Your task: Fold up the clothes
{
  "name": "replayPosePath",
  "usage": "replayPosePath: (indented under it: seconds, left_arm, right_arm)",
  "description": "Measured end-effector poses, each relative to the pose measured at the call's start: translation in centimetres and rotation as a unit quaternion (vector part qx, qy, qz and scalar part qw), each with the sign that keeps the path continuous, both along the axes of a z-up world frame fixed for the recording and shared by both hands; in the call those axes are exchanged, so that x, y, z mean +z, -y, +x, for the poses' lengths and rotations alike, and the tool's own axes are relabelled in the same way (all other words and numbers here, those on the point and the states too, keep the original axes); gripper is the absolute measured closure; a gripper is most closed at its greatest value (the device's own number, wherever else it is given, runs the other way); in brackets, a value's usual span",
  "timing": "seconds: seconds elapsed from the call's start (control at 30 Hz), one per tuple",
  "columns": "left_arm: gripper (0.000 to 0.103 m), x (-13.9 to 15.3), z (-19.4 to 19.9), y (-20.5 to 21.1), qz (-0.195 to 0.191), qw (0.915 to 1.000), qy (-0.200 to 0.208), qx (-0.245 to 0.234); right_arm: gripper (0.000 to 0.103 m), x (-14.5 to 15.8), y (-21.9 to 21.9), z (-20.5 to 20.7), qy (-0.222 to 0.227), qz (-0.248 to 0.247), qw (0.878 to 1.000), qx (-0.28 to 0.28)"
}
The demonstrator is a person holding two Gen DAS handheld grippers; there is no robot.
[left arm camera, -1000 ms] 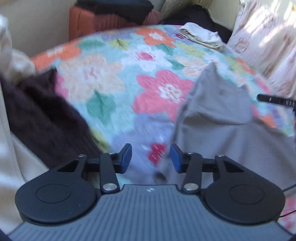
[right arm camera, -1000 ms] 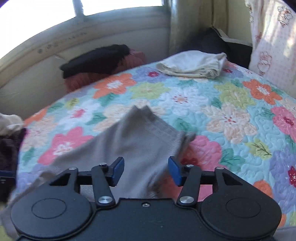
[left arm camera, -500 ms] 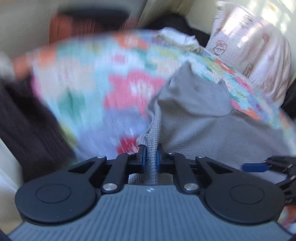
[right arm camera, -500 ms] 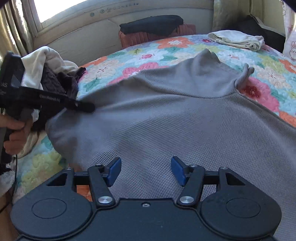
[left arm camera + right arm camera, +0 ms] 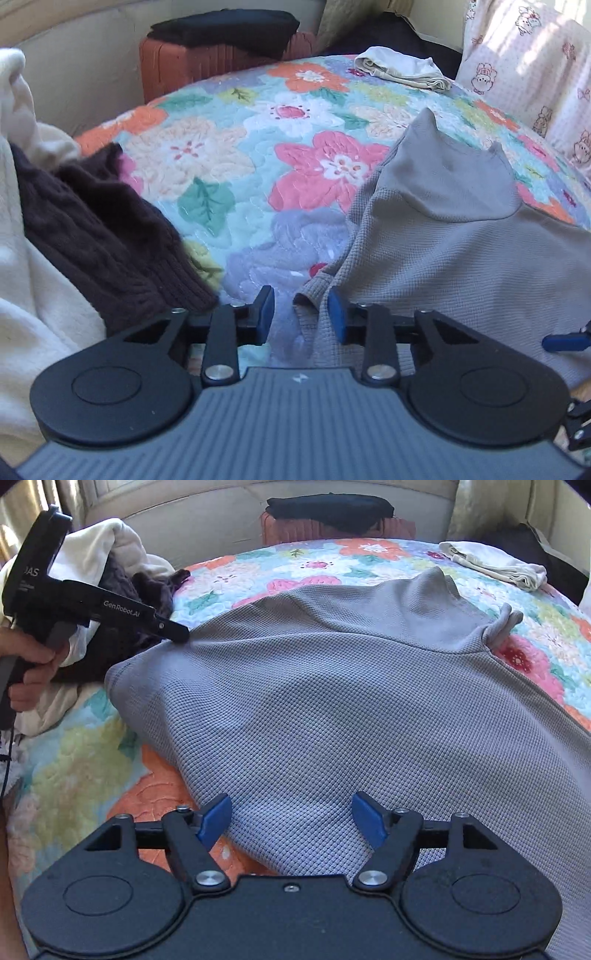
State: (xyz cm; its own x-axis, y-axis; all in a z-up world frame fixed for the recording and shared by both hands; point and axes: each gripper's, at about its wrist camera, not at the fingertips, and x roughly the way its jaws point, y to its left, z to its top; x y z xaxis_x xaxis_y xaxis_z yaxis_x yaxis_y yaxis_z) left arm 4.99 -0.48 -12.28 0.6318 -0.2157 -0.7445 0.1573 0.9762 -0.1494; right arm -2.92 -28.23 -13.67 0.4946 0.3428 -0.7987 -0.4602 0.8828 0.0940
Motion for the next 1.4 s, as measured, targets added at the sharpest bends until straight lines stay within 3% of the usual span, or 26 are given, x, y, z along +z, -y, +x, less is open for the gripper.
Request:
replayPosePath:
  seconds: [0.13, 0.23, 0.33, 0.4, 0.5, 0.67, 0.77, 0.87, 0.93, 1.07, 1.13, 1.17, 1.33, 1.4]
  left_arm:
    - [0.071, 2.4, 1.5, 0.9, -0.04, 0.9981, 0.007, -0.045]
    - [0.058, 4.4, 4.6, 3.3, -0.046, 0.9935, 0.012, -0.103]
    - [0.055, 5.4, 8.8, 5.9, -0.059, 0.9868, 0.007, -0.151]
    - [0.055, 4.6, 12.3, 7.6, -0.055, 0.9841, -0.015, -0.168]
    - [0.058, 2.6, 17.5, 10.2, -0.019, 0.9844, -0.052, -0.167]
    - [0.058, 1.6, 22.4, 12.8, -0.069, 0.9817, -0.051, -0.17]
    - [0.058, 1.4, 24.5, 14.4, -0.097, 0.9815, -0.054, -0.156]
    - [0.058, 0.8, 26.1, 16.3, -0.101, 0.9788, -0.06, -0.168]
    - [0.058, -0.3, 27.0, 17.6, -0.087, 0.9784, -0.068, -0.175]
    - [0.057, -2.1, 28.4, 18.7, -0.09, 0.9791, -0.07, -0.168]
    - [0.068, -2.3, 28.6, 18.7, -0.106, 0.9788, -0.062, -0.164]
    - [0.096, -2.2, 28.6, 18.7, -0.115, 0.9777, -0.059, -0.165]
    - [0.1, 0.0, 26.8, 16.9, -0.158, 0.9749, -0.023, -0.155]
    - [0.1, 1.5, 24.9, 15.2, -0.185, 0.9723, -0.008, -0.143]
  right_arm:
    - [0.026, 2.5, 1.9, 1.8, 0.004, 0.036, 0.999, 0.005]
    - [0.026, 5.3, 4.3, 4.8, 0.02, 0.061, 0.998, 0.001]
    - [0.025, 7.1, 7.4, 9.9, 0.019, 0.089, 0.995, -0.025]
    - [0.025, 7.0, 9.6, 13.5, -0.005, 0.109, 0.992, -0.066]
    - [0.025, 5.7, 12.0, 18.9, -0.051, 0.131, 0.982, -0.129]
    - [0.025, 2.7, 14.6, 24.0, -0.084, 0.106, 0.973, -0.186]
    - [0.025, 1.1, 15.9, 26.1, -0.097, 0.108, 0.97, -0.197]
    - [0.026, 0.8, 14.9, 27.8, -0.068, 0.052, 0.981, -0.172]
    - [0.027, 0.6, 14.3, 28.7, -0.056, 0.048, 0.987, -0.143]
    - [0.07, -0.1, 14.1, 29.9, -0.061, 0.091, 0.987, -0.114]
    - [0.088, -0.1, 14.2, 29.7, -0.05, 0.098, 0.987, -0.121]
    - [0.09, 0.1, 14.4, 29.5, -0.044, 0.104, 0.986, -0.125]
    - [0.092, 1.9, 15.4, 27.4, -0.015, 0.168, 0.976, -0.135]
    - [0.093, 3.3, 15.5, 26.0, -0.001, 0.198, 0.974, -0.113]
